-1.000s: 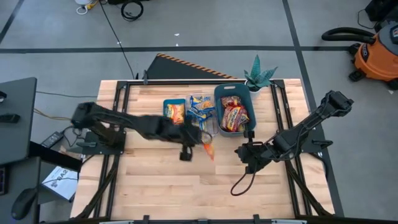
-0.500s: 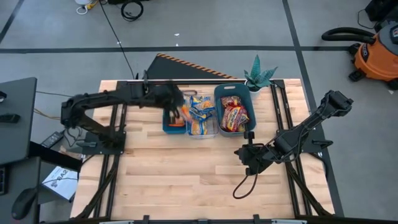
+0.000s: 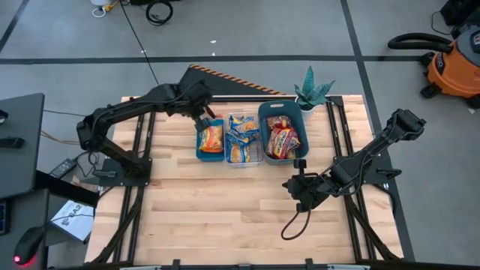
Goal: Sort Maruchan noodles
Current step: Put the orange noodle into the blue bin
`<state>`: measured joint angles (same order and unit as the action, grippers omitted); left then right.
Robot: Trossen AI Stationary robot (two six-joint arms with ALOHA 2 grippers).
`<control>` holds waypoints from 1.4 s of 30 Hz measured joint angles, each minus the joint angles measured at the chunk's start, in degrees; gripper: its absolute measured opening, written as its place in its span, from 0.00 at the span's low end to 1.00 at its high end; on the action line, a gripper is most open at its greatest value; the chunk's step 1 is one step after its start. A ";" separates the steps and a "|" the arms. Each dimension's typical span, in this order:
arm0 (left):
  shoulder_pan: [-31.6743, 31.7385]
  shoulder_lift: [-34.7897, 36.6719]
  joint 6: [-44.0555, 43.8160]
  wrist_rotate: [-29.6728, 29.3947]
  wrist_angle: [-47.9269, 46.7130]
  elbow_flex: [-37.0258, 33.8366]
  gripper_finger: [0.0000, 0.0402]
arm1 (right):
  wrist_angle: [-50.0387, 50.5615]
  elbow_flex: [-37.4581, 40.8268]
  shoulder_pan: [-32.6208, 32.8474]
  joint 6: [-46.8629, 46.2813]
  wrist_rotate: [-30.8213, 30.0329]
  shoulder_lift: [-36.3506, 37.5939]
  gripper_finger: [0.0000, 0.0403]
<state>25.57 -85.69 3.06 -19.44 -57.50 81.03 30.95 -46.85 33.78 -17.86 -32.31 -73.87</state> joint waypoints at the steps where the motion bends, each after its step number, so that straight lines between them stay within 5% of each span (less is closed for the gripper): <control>1: 0.00 -0.47 -1.51 0.89 -0.68 0.00 0.01 | -0.12 0.00 0.02 -0.38 0.50 0.00 0.03; 12: -1.76 -7.40 -15.30 6.23 -2.97 -0.04 0.02 | -1.81 -0.02 -0.29 2.63 0.83 0.59 0.03; 24: -5.65 -8.54 -15.97 -4.47 3.11 -0.04 0.02 | -2.23 -0.02 -2.69 7.80 0.80 0.59 0.03; 38: -11.78 -15.95 -11.75 14.07 -3.02 -0.83 0.02 | -3.95 -0.02 -2.69 1.83 4.44 0.70 0.03; 42: -13.94 -17.07 -8.88 11.99 -3.85 -0.85 0.05 | -4.38 0.00 -2.69 0.44 5.34 0.70 0.03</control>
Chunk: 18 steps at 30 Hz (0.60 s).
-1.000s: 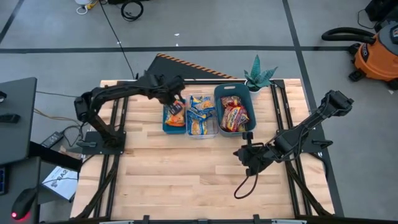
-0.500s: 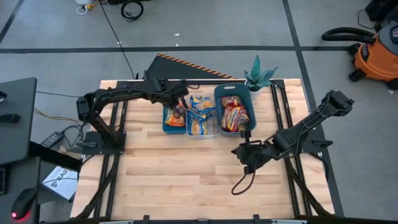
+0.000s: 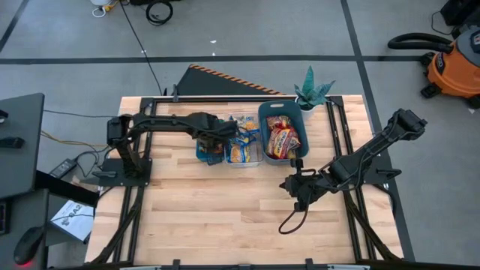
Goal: Sort Maruchan noodles
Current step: Put the orange noodle into the blue bin, then return to Home Position
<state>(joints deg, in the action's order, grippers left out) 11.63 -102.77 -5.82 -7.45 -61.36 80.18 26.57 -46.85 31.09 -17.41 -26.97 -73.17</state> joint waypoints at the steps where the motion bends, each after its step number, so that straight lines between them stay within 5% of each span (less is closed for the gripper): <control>1: -0.45 -0.02 0.60 -1.26 -0.73 0.00 0.07 | 0.06 0.00 0.00 -0.02 0.01 0.00 0.03; 11: -4.34 -0.02 10.75 -5.03 -8.86 0.00 0.27 | 0.19 0.00 0.00 0.39 1.36 0.02 0.03; 18: -4.91 0.02 4.13 -10.02 -10.43 0.17 0.33 | 0.88 0.00 0.02 2.01 2.76 0.33 0.03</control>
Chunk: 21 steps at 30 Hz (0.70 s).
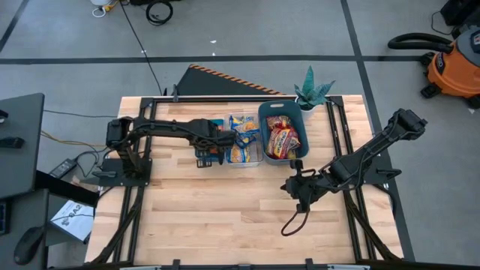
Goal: Sort Maruchan noodles
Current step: Return to Home Position
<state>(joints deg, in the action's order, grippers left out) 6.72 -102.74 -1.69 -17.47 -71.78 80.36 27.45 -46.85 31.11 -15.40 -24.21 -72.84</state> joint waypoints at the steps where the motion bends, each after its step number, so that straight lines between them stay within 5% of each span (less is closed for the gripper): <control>1: 0.01 0.00 -0.89 -1.68 -0.56 0.00 0.33 | 0.12 0.00 0.00 0.50 -0.07 0.00 0.03; 6: 0.64 0.09 -2.48 -11.77 8.04 -0.82 0.33 | 0.08 0.00 -0.32 3.70 -0.71 0.06 0.03; 13: 2.92 0.09 2.61 -4.83 25.40 -9.15 0.33 | 0.10 0.00 -0.60 3.40 -1.22 0.11 0.03; 21: 1.77 2.36 4.28 -4.69 15.32 -5.98 0.33 | 0.19 0.00 -0.44 -0.10 -1.34 0.11 0.03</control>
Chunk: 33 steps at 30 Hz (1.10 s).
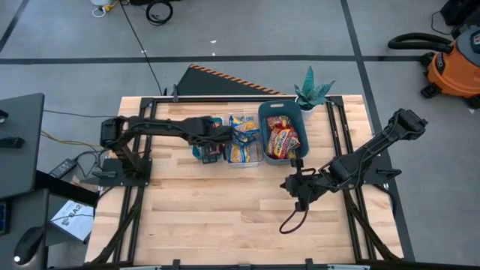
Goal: Sort Maruchan noodles
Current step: Return to Home Position
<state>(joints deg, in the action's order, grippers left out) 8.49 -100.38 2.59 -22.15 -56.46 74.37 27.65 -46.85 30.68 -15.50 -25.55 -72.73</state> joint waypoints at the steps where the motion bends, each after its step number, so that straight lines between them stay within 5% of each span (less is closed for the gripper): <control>1: -0.47 1.08 -0.09 0.00 -0.41 0.70 0.33 | 0.04 0.00 0.00 -0.86 -0.13 0.00 0.03; 6: -4.00 7.98 -0.66 4.69 7.57 -0.70 0.33 | 2.04 0.00 0.77 -8.57 0.03 1.81 0.03; 13: -7.89 21.31 -1.10 11.62 30.95 -18.37 0.33 | 3.81 0.33 3.95 -10.06 -6.85 10.56 0.03; 25: -8.03 41.73 -7.93 11.51 60.29 -46.20 0.33 | -13.12 20.24 3.57 -9.40 -6.90 27.33 0.03; 33: -7.54 53.19 -3.41 8.85 68.24 -57.78 0.30 | -14.04 25.52 3.32 -9.77 -7.10 39.16 0.03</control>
<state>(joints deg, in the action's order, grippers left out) 0.95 -47.19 -0.82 -13.30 11.78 16.59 13.61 -21.33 34.00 -25.27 -32.65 -33.57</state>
